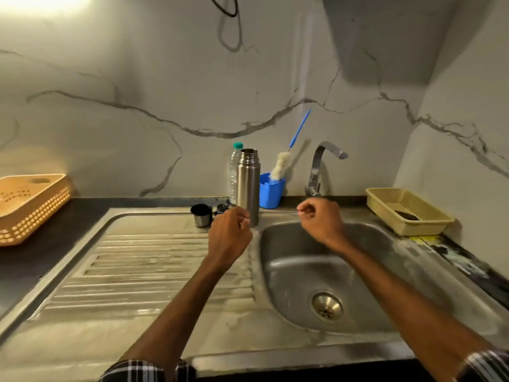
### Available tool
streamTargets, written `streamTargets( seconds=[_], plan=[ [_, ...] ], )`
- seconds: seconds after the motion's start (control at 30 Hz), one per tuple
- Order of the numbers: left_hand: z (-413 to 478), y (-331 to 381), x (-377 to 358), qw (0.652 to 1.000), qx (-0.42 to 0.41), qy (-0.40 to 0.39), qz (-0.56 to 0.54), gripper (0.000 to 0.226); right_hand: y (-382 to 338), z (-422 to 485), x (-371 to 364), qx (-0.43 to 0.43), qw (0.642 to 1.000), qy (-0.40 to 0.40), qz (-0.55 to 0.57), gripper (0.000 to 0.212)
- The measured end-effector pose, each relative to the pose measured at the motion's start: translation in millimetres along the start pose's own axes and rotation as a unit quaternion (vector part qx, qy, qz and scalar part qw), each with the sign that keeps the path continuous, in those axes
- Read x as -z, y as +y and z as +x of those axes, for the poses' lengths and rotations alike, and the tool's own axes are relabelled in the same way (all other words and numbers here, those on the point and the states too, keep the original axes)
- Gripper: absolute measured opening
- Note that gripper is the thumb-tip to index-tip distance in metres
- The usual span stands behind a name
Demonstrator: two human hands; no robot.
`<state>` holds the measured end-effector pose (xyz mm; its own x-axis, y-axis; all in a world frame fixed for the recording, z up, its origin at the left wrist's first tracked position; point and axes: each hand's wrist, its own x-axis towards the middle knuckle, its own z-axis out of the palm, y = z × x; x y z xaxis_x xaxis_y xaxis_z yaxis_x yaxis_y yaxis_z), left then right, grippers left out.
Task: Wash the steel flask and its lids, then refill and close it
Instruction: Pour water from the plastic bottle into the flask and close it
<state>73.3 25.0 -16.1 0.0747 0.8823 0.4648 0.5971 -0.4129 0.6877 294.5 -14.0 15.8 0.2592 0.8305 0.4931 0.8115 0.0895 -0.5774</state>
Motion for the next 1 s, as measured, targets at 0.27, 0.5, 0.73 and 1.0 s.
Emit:
streamTargets(
  seconds=[0.27,0.5,0.73,1.0],
  plan=[
    [-11,-50,26,0.996,0.047,0.072,0.038,0.025,-57,53,-88,-0.094,0.991,-0.081,0.055,0.084],
    [-12,-52,29,0.989,0.055,0.101,0.090,0.020,-66,80,-125,-0.134,0.984,-0.071,0.089,0.069],
    [-1,-55,47,0.984,0.074,0.136,0.089,0.013,-72,65,-113,-0.117,0.983,-0.032,0.136,0.071],
    [-8,-73,91,0.973,0.139,0.174,0.056,0.017,-120,19,-89,-0.028,0.969,-0.163,0.182,0.073]
  ],
)
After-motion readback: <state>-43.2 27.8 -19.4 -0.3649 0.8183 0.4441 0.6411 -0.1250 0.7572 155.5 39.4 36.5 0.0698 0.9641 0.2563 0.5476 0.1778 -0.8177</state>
